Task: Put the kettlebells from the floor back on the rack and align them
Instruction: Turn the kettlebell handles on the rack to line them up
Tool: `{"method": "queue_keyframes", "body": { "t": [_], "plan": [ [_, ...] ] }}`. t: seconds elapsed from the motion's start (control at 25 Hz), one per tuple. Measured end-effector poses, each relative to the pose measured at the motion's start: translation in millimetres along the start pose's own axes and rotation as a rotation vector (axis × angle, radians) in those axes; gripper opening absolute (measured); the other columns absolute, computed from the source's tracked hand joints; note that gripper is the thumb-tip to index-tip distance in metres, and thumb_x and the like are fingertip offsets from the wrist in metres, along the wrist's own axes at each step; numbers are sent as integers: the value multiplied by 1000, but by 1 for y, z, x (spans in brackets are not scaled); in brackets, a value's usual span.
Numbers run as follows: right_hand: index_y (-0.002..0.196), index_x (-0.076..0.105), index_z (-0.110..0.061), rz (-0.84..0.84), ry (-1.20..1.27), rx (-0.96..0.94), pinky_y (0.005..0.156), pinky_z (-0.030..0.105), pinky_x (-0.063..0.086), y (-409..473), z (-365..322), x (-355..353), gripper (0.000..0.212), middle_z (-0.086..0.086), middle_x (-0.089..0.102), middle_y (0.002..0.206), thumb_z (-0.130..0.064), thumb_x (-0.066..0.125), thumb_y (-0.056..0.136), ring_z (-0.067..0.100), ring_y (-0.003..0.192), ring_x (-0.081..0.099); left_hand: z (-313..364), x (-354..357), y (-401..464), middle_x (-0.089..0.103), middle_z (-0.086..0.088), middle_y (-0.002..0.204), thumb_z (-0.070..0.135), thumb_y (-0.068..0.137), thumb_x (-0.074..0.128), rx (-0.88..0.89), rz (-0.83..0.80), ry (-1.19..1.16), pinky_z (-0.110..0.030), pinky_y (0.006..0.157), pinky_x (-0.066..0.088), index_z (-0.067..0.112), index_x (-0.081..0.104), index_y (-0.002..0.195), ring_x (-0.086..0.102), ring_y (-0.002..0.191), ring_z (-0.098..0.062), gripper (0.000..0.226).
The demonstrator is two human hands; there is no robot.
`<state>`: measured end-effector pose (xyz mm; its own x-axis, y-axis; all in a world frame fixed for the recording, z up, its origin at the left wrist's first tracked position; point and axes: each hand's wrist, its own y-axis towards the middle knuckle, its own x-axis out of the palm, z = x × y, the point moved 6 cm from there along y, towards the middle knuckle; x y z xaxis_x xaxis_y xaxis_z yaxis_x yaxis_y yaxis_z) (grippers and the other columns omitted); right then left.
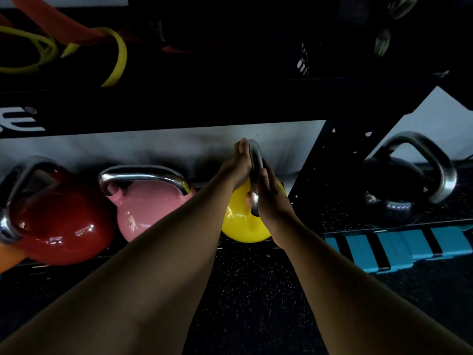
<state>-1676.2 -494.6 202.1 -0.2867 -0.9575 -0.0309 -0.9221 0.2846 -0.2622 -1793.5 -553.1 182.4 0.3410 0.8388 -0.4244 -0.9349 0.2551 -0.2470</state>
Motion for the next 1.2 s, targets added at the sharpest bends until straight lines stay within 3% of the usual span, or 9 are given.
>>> {"method": "queue_keyframes", "body": {
  "t": [0.2,0.32,0.44,0.52,0.64,0.72,0.84,1.2],
  "plan": [
    [151,29,-35,24,-114,-41,97,50,51,0,-3,-2,47,7,56,137,-41,27,104,25,109,62,6,-5,-4,20,-11,161,39,104,14,-5,25,62,-29,115,16,18,20,152,21,147,-27,53],
    [147,33,-36,-7,-234,-56,86,49,56,0,-10,-2,44,13,64,123,-41,25,104,28,89,68,14,-15,-14,24,-12,159,40,104,17,-3,2,163,-27,112,20,18,24,151,25,145,-28,53],
    [136,44,-32,-48,-466,-47,92,47,51,3,-22,-10,42,14,62,128,-50,30,101,34,105,63,21,-33,-31,30,-12,157,40,103,26,93,-85,605,-38,114,26,18,28,150,34,140,-32,52],
    [134,46,-32,14,-684,-59,97,40,45,6,-33,-25,45,14,57,133,-55,41,96,35,118,55,20,-58,-47,43,-11,150,45,98,34,169,-20,842,-47,109,31,23,38,143,43,133,-35,50],
    [132,45,-30,82,-1000,-248,97,44,39,5,-59,-24,44,18,47,130,-52,45,94,40,123,43,10,-102,-73,54,-12,135,45,96,37,244,88,1055,-50,105,30,21,49,133,49,124,-35,46],
    [134,44,-28,35,-1140,-397,100,46,36,4,-69,-3,47,17,41,136,-39,54,89,39,129,35,-1,-132,-81,56,-15,129,44,96,35,208,148,1083,-50,102,31,16,53,126,50,120,-36,44],
    [147,34,-25,-44,-1183,-467,111,47,30,1,-72,45,65,15,35,147,-41,57,88,34,138,26,-19,-175,-90,57,-15,126,47,96,33,182,199,1025,-49,100,34,15,54,123,51,117,-35,47],
    [143,36,-30,-140,-1239,-446,101,45,34,-1,-52,191,59,15,45,138,-55,46,90,36,127,42,-85,-251,-102,55,-10,124,68,88,25,143,178,804,-44,86,49,22,53,121,56,109,-30,63]
  ]
}}
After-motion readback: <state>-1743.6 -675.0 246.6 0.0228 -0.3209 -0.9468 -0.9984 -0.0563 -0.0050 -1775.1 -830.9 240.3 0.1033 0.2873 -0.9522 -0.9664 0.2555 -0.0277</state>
